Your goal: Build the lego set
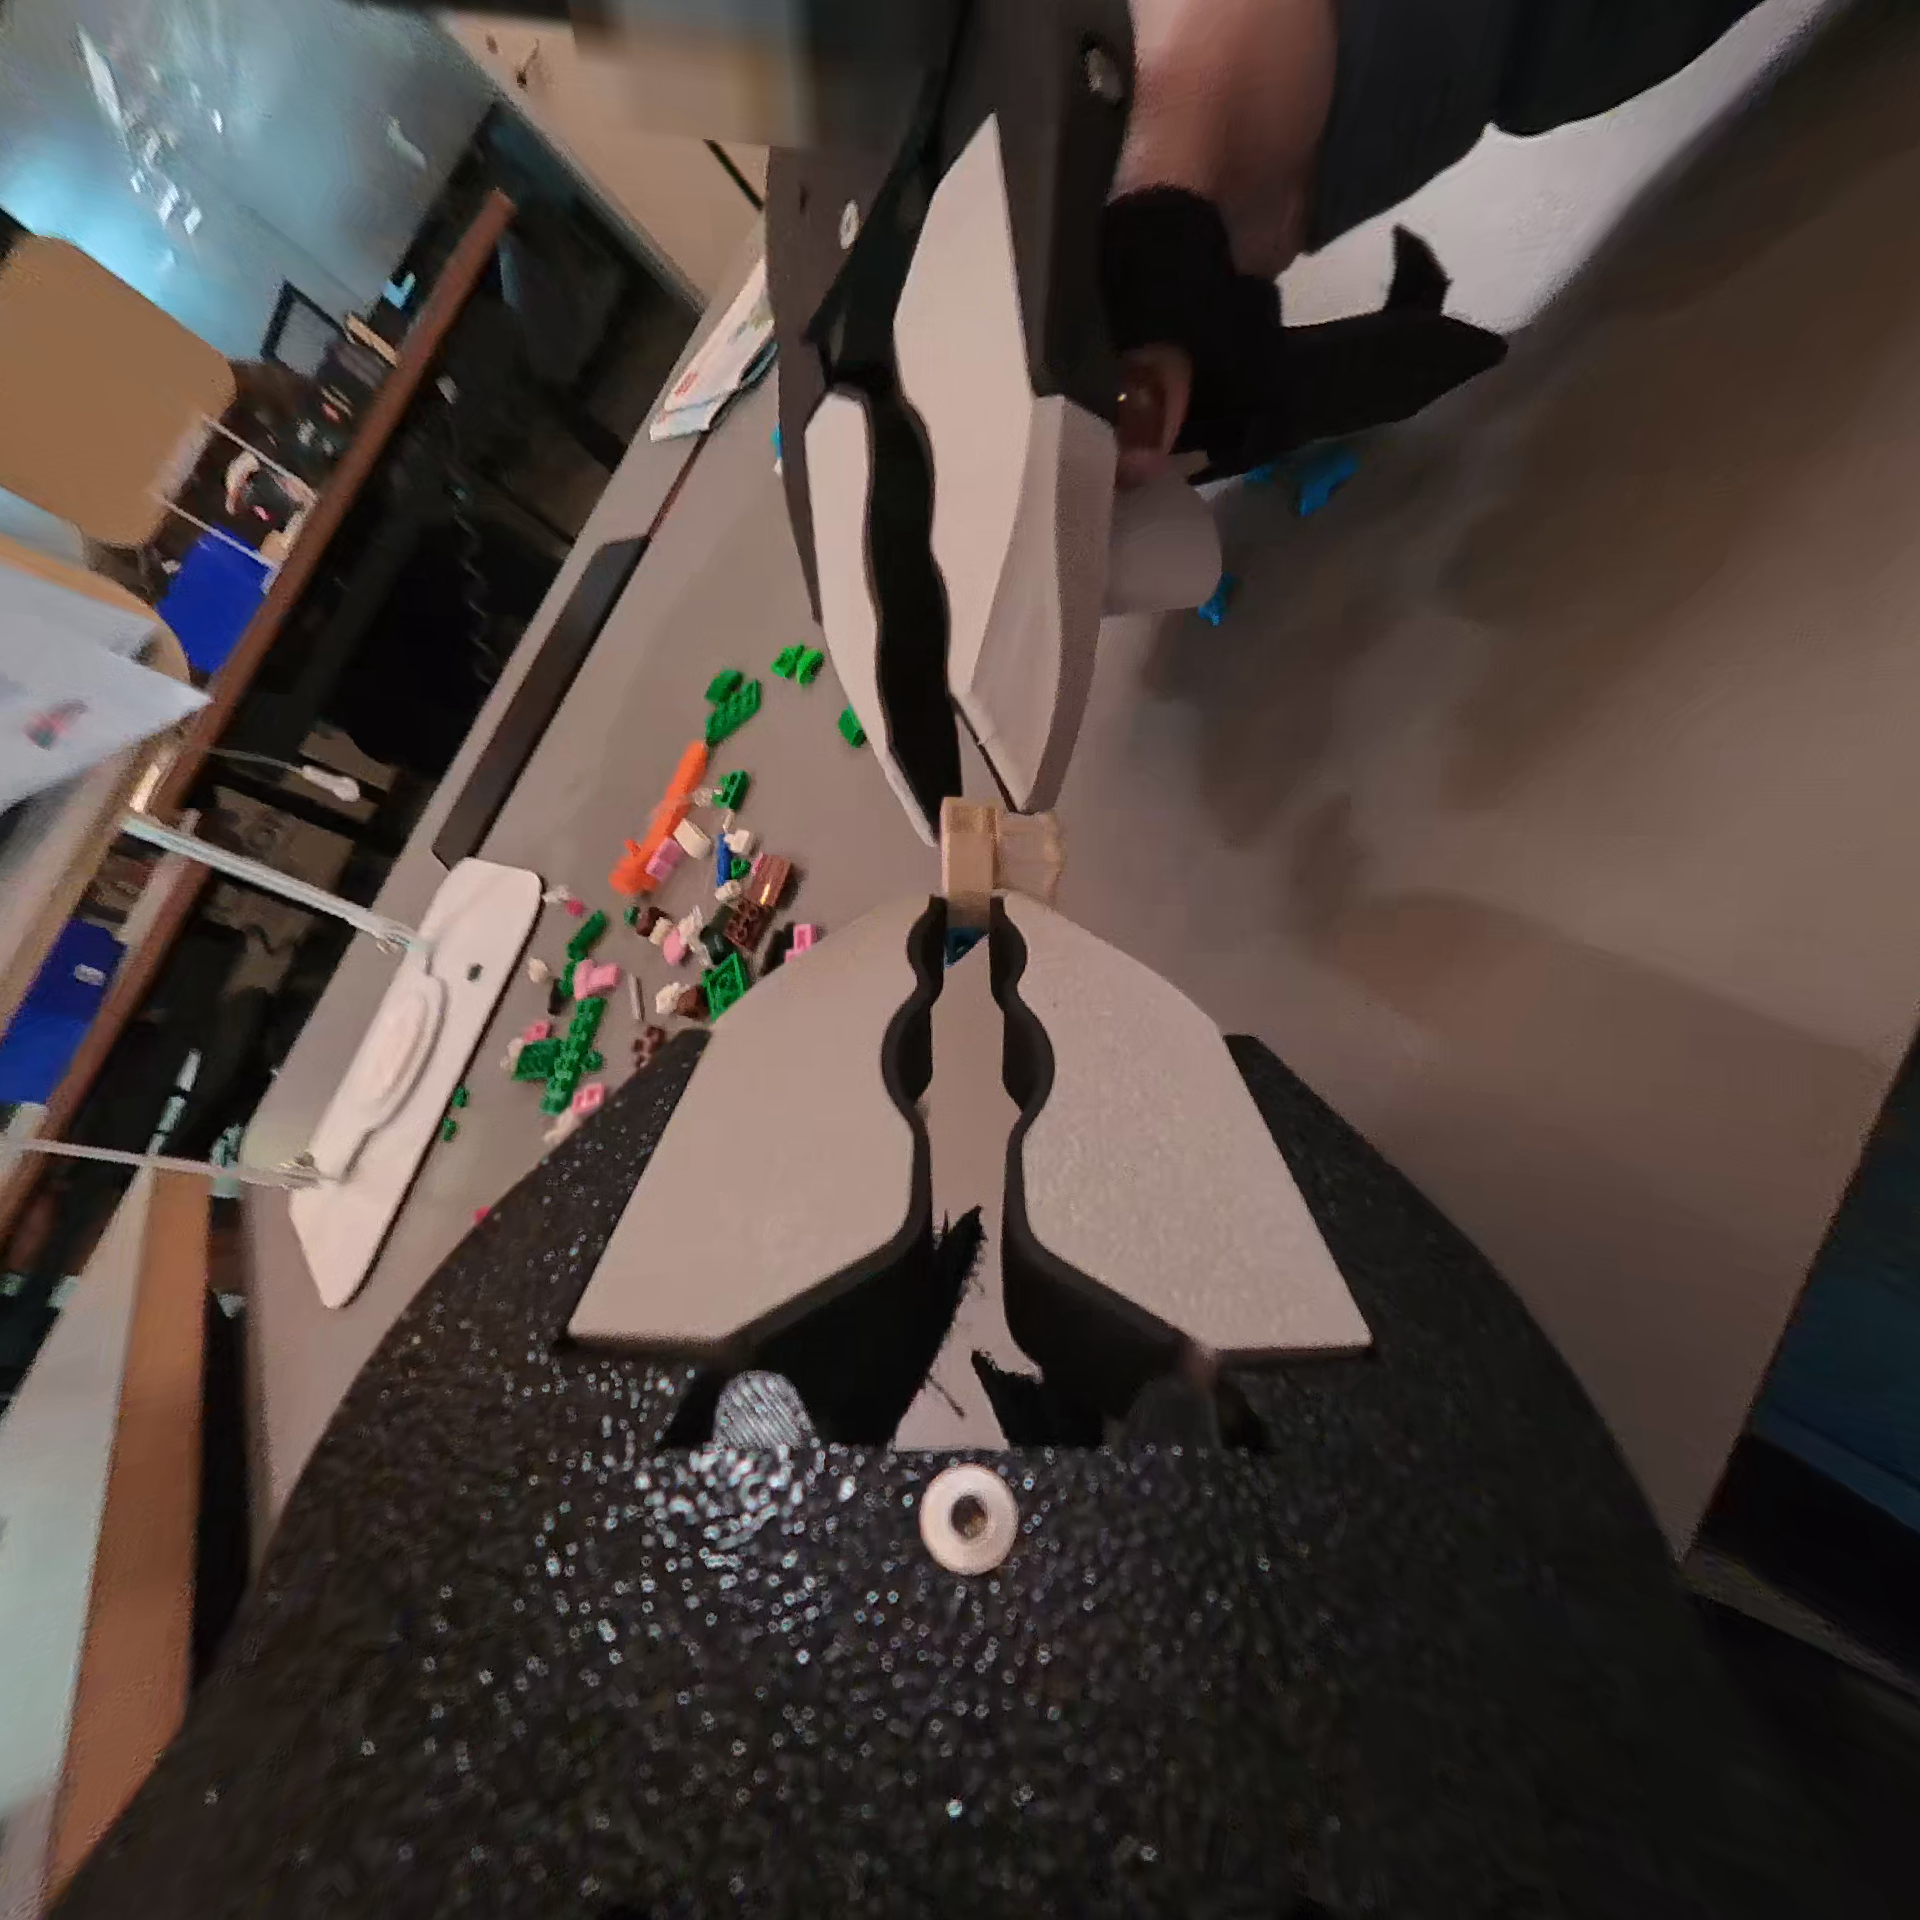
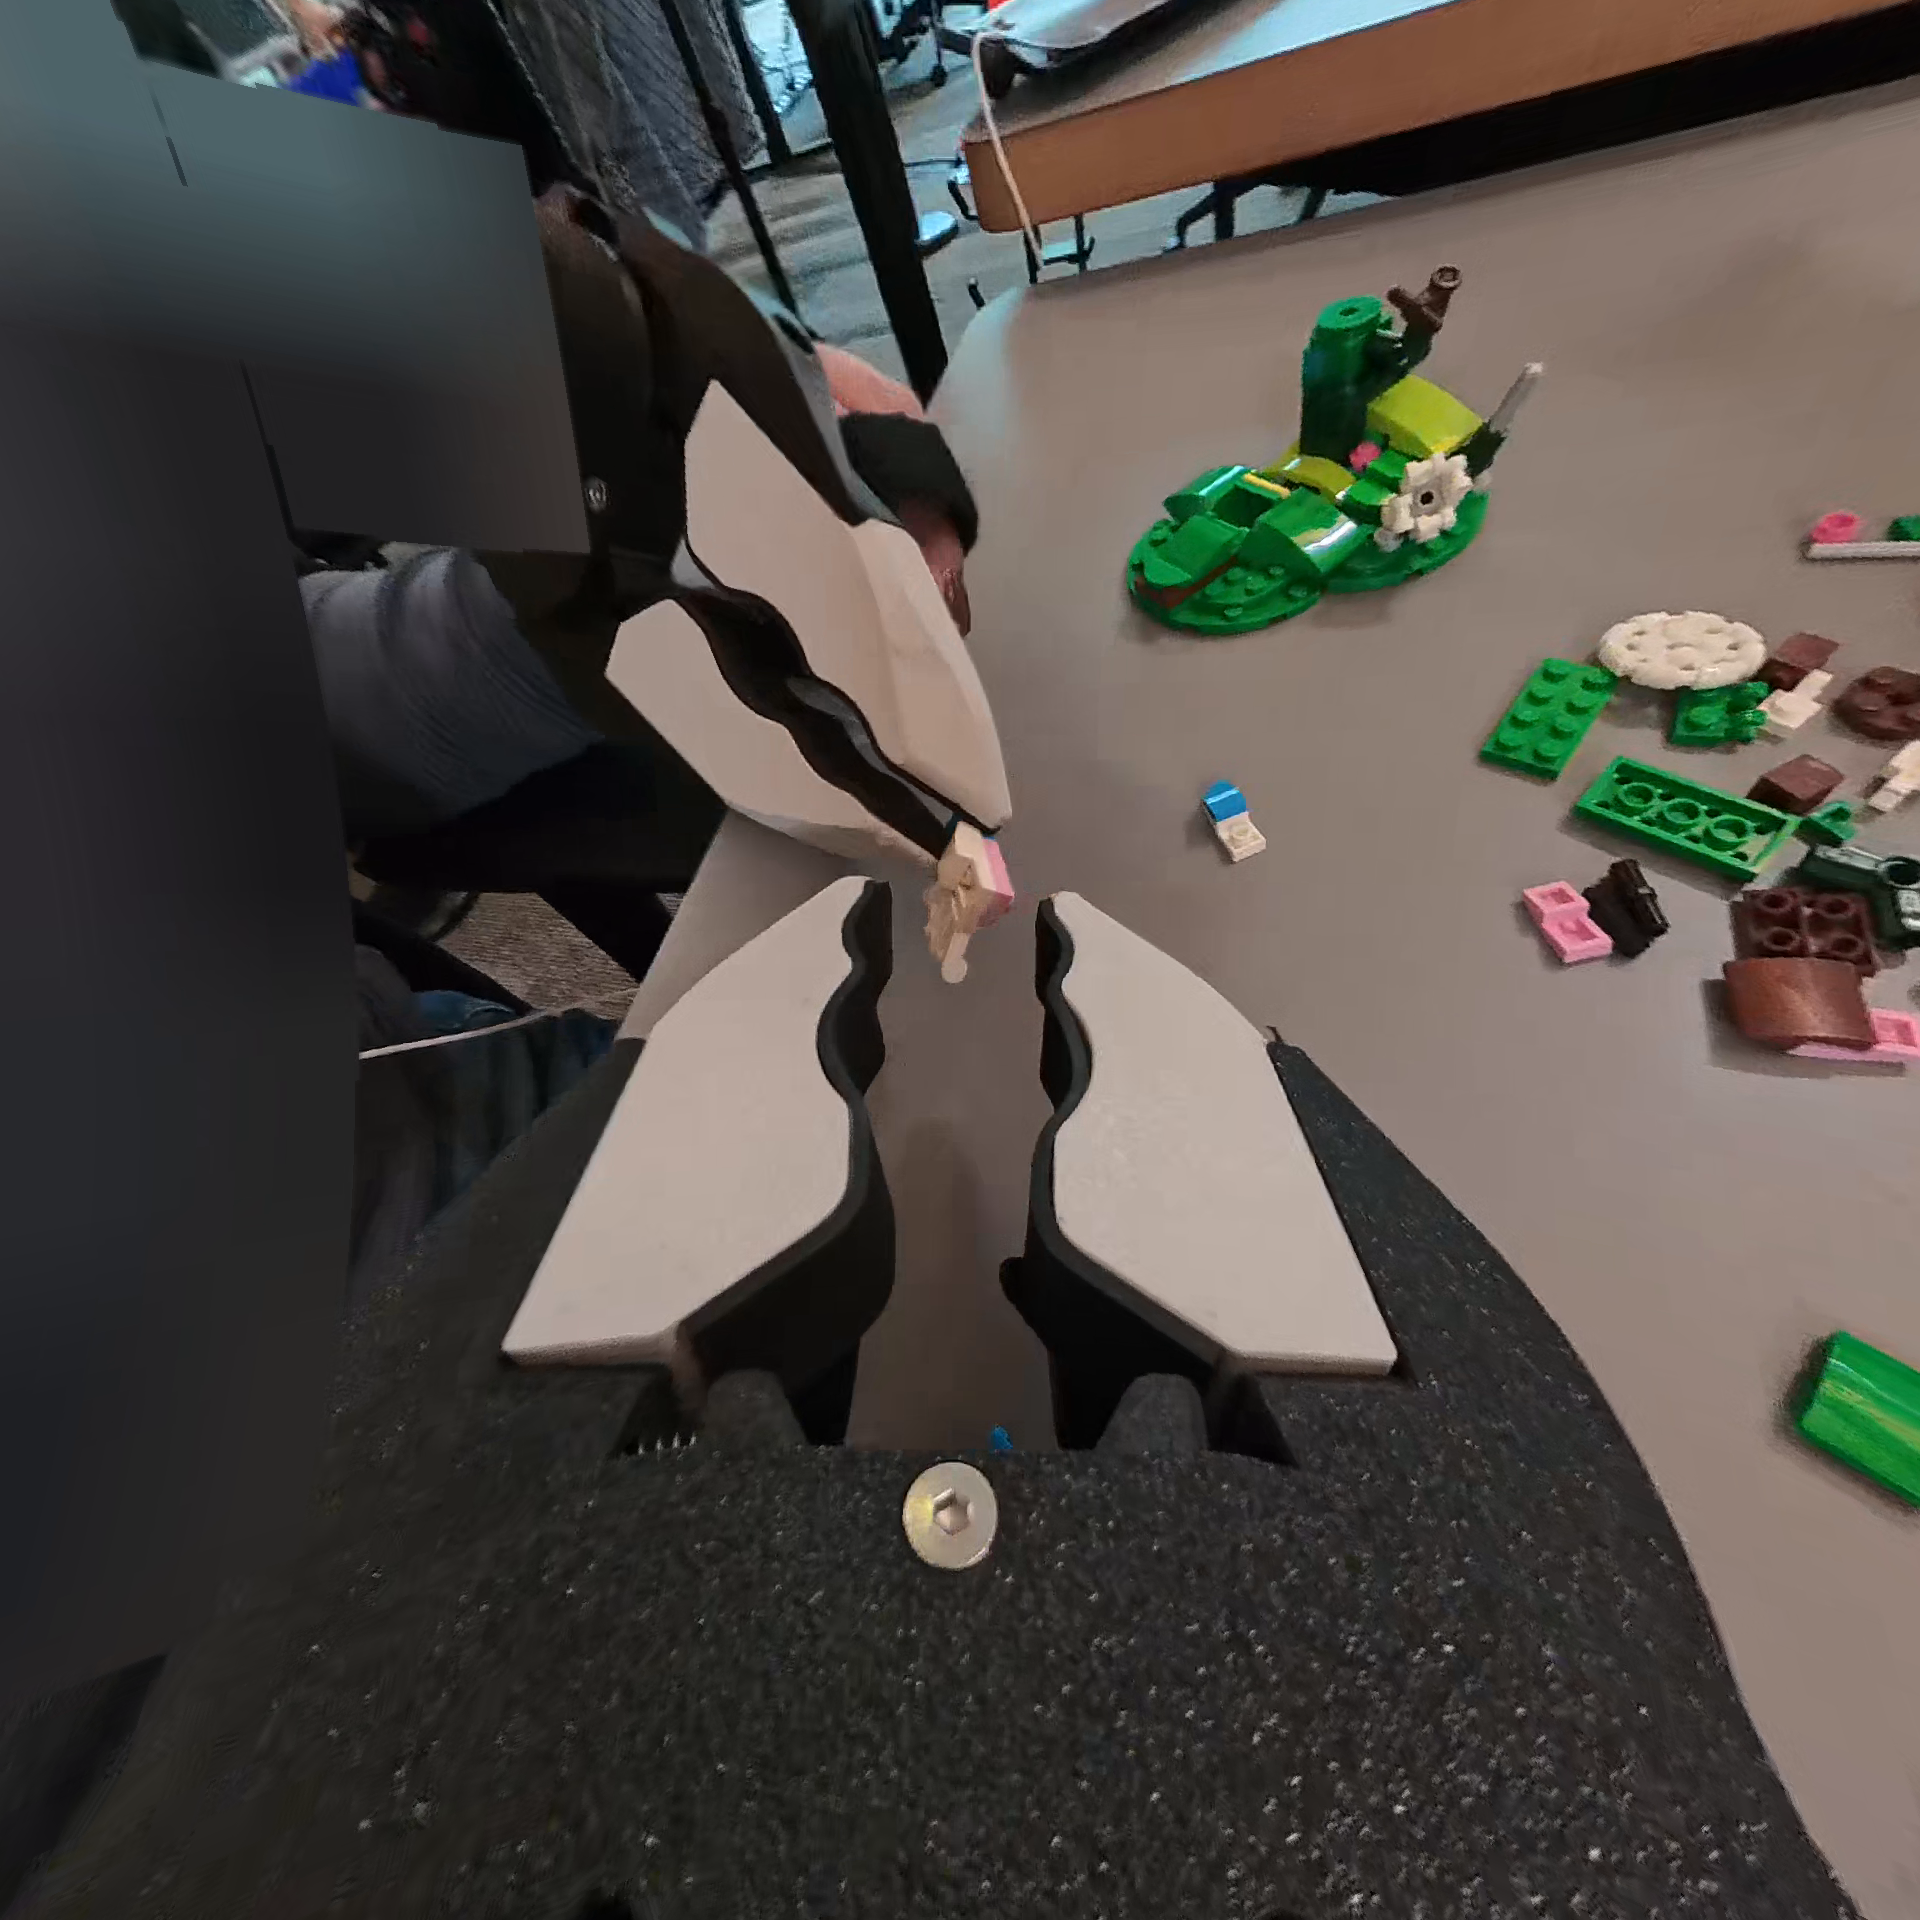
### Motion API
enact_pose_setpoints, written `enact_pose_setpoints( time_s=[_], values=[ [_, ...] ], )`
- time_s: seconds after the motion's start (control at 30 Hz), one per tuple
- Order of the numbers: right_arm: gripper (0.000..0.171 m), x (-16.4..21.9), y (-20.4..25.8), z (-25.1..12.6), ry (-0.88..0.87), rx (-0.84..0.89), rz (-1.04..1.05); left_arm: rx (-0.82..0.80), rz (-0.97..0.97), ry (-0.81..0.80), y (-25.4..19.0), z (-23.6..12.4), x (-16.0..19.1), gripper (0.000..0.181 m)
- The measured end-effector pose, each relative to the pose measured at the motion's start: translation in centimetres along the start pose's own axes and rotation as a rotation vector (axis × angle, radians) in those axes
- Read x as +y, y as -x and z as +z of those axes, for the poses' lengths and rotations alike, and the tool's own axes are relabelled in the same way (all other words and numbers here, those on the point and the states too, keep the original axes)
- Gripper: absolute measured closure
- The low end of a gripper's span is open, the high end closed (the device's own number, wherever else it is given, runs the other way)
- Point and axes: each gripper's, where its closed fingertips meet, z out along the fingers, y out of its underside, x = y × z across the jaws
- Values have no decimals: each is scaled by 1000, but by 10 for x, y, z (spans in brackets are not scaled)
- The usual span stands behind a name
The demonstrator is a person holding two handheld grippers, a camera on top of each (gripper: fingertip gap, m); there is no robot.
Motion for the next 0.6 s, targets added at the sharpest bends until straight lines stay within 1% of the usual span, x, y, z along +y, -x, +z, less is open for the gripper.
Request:
enact_pose_setpoints(
  time_s=[0.03, 0.17, 0.2, 0.27, 0.33, 0.37, 0.4, 0.47, 0.53, 0.6],
  values=[
    [146, 1, 2, 0, 1, -23, 10, -7, 24, -7, -1, 0, -2, 174],
    [155, 3, 6, 2, -1, -66, 27, -39, 111, -34, -3, 0, -10, 174],
    [159, 1, 8, 1, -13, -79, 29, -47, 119, -34, -2, 0, -11, 171],
    [159, -3, 9, -2, -42, -81, 17, -80, 89, -57, 2, -1, -16, 166],
    [160, -9, 8, -7, -80, -71, 1, -139, -3, -90, 14, -3, -19, 161],
    [160, -12, 8, -10, -107, -65, -10, -149, -63, -116, 18, -5, -22, 155],
    [160, -16, 7, -13, -142, -57, -30, -139, -144, -150, 21, -6, -25, 149],
    [160, -23, 10, -19, -205, -58, -76, -67, -312, -220, 21, -6, -33, 137],
    [160, -30, 16, -24, -260, -78, -127, 2, -423, -272, 17, -4, -40, 139],
    [160, -34, 25, -27, -299, -110, -177, 55, -477, -294, 12, -2, -44, 146]
  ],
)
